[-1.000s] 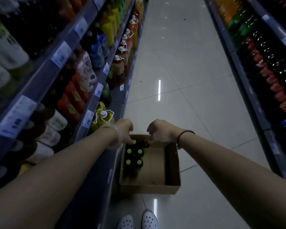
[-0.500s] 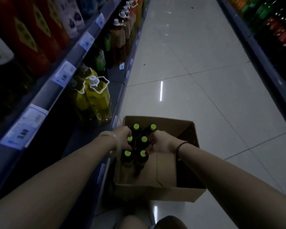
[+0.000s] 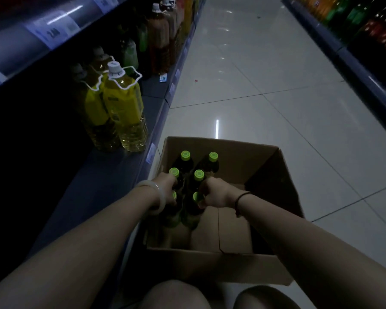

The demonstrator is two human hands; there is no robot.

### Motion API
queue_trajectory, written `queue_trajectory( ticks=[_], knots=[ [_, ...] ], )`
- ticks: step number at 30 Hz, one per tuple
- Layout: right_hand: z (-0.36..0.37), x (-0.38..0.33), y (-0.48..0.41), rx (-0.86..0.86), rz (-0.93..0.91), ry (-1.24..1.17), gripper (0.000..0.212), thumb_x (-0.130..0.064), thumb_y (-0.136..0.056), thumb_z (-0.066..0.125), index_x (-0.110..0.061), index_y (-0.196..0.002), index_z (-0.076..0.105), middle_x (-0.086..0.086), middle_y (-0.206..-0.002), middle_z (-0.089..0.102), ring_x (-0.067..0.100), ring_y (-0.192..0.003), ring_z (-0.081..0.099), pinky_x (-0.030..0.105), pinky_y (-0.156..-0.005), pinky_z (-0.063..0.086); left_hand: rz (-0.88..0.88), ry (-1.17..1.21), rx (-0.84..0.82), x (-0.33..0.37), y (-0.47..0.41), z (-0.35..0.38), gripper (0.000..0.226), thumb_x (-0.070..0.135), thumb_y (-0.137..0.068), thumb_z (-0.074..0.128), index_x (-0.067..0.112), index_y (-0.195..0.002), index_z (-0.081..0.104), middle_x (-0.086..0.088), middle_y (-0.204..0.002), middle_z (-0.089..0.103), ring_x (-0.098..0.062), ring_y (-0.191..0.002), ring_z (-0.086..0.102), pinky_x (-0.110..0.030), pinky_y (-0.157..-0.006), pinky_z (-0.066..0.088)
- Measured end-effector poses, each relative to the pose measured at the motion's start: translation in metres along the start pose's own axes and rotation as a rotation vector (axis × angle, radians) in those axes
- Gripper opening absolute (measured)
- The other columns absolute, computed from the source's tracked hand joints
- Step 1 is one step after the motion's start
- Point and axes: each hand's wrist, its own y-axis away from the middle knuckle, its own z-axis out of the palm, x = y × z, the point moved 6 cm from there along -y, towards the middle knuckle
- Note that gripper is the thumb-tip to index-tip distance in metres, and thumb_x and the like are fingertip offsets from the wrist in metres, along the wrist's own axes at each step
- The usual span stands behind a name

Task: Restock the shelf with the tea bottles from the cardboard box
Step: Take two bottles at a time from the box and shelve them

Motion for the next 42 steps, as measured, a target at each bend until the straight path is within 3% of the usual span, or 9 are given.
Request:
queue_trajectory(
  ticks=[4,6,8,10,16,22,26,32,42],
  knots=[
    [0.008,0.007,-0.009,-0.013,0.036,-0.007,0.024,-0.017,-0.082,0.068,-0.018,-0.069,0.048,-0.006,-0.070,0.047,0.018,-0.075,0.050,0.021,-0.050,0.034,-0.034,0.002,0.005,-0.006,-0.007,0.007,0.050,0.019,-0.075,0.076,0.006,-0.120,0.059,-0.015,-0.121,0.060,-0.031,-0.107,0.062,-0.035,-0.089,0.052],
    [0.013,0.011,-0.013,-0.021,0.048,-0.022,0.013,-0.016,-0.081,0.069,-0.014,-0.082,0.056,-0.002,-0.081,0.054,0.019,-0.085,0.052,0.023,-0.058,0.042,-0.058,0.023,0.002,-0.009,-0.011,0.012,0.051,0.019,-0.074,0.078,0.006,-0.119,0.059,-0.014,-0.121,0.061,-0.030,-0.108,0.062,-0.034,-0.089,0.051],
    [0.018,0.014,-0.014,-0.033,0.055,-0.034,0.032,-0.018,-0.080,0.071,-0.008,-0.108,0.061,0.005,-0.105,0.061,0.023,-0.099,0.057,0.034,-0.080,0.051,-0.090,0.066,0.003,-0.013,-0.014,0.020,0.053,0.019,-0.073,0.079,0.006,-0.120,0.058,-0.014,-0.122,0.061,-0.030,-0.110,0.061,-0.034,-0.091,0.050],
    [0.023,0.017,-0.017,-0.028,0.062,-0.025,0.044,-0.022,-0.078,0.073,-0.009,-0.118,0.060,0.007,-0.117,0.062,0.026,-0.106,0.058,0.038,-0.090,0.050,-0.122,0.130,0.018,-0.016,-0.016,0.027,0.056,0.018,-0.074,0.078,0.006,-0.123,0.056,-0.015,-0.126,0.058,-0.031,-0.115,0.058,-0.033,-0.094,0.047],
    [0.034,0.023,-0.027,-0.013,0.073,-0.086,0.049,-0.023,-0.075,0.076,-0.011,-0.120,0.059,0.008,-0.122,0.063,0.026,-0.112,0.058,0.038,-0.096,0.048,-0.216,0.315,0.054,-0.031,-0.023,0.038,0.068,0.019,-0.074,0.078,0.009,-0.134,0.048,-0.013,-0.135,0.053,-0.031,-0.124,0.052,-0.037,-0.099,0.044],
    [0.046,0.032,-0.032,-0.001,0.059,-0.164,0.055,-0.019,-0.078,0.074,-0.015,-0.128,0.052,0.006,-0.129,0.058,0.025,-0.119,0.054,0.028,-0.091,0.042,-0.271,0.471,0.033,-0.040,-0.029,0.053,0.060,0.022,-0.067,0.083,0.009,-0.121,0.061,-0.012,-0.122,0.065,-0.030,-0.114,0.060,-0.042,-0.102,0.046],
    [0.059,0.037,-0.035,0.013,0.071,-0.305,0.063,-0.017,-0.078,0.074,-0.016,-0.134,0.045,0.003,-0.132,0.055,0.021,-0.123,0.050,0.025,-0.094,0.037,-0.254,0.640,0.022,-0.044,-0.032,0.059,0.048,0.006,-0.072,0.078,0.003,-0.117,0.062,-0.014,-0.118,0.066,-0.029,-0.114,0.059,-0.035,-0.099,0.045],
    [0.063,0.043,-0.044,0.021,0.113,-0.449,0.070,-0.012,-0.073,0.076,-0.013,-0.135,0.044,0.005,-0.130,0.057,0.023,-0.122,0.052,0.036,-0.103,0.043,-0.252,0.672,-0.013,-0.044,-0.039,0.064,0.063,0.008,-0.073,0.077,0.008,-0.130,0.050,-0.013,-0.130,0.057,-0.029,-0.122,0.053,-0.041,-0.106,0.042],
    [0.042,0.055,-0.027,0.040,0.137,-0.491,0.067,-0.010,-0.074,0.075,-0.016,-0.134,0.045,0.002,-0.129,0.055,0.021,-0.121,0.050,0.028,-0.093,0.042,-0.287,0.629,-0.069,-0.033,-0.036,0.061,0.075,0.017,-0.069,0.081,0.010,-0.136,0.048,-0.014,-0.135,0.055,-0.031,-0.125,0.051,-0.045,-0.107,0.041]
  ],
)
